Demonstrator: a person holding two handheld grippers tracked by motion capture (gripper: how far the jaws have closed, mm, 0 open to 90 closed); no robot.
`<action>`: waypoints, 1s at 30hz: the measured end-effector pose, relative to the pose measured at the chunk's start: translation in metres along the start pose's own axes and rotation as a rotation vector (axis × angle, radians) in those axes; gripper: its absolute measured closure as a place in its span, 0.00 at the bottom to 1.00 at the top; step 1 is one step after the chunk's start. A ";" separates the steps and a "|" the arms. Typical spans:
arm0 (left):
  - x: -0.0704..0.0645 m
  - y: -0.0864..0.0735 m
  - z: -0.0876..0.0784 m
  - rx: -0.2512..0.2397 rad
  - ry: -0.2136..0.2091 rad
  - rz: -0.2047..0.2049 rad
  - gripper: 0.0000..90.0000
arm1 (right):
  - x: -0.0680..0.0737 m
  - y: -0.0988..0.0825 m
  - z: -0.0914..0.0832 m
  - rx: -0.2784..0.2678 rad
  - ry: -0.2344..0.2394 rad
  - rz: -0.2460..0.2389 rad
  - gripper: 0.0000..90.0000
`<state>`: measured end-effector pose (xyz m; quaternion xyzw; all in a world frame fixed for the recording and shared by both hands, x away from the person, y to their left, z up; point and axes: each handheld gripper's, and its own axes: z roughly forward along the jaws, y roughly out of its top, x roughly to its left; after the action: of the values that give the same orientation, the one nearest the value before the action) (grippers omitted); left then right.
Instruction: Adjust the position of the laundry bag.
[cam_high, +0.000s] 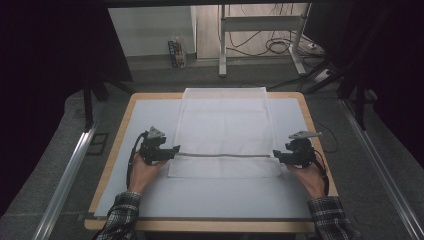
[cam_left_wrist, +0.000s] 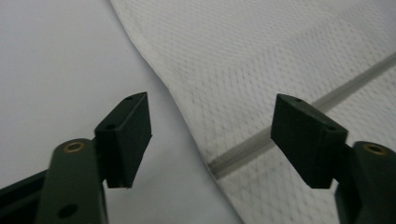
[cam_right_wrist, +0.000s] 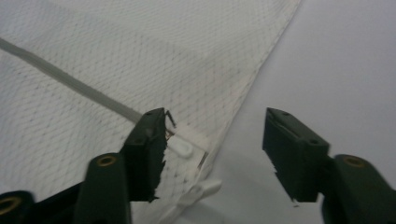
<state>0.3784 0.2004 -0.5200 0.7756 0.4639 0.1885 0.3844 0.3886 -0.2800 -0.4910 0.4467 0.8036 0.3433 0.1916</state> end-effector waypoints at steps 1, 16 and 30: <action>0.000 0.001 0.002 0.003 0.009 -0.005 0.38 | -0.001 0.001 0.002 0.001 -0.001 -0.003 0.50; 0.009 0.002 0.026 0.033 0.033 -0.056 0.66 | -0.005 0.012 0.036 0.075 -0.046 -0.003 0.71; 0.003 -0.002 0.035 0.073 0.020 -0.037 0.85 | -0.006 0.007 0.041 0.092 0.002 -0.006 0.95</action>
<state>0.4017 0.1884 -0.5438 0.7785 0.4884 0.1720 0.3547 0.4211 -0.2672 -0.5143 0.4524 0.8201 0.3057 0.1711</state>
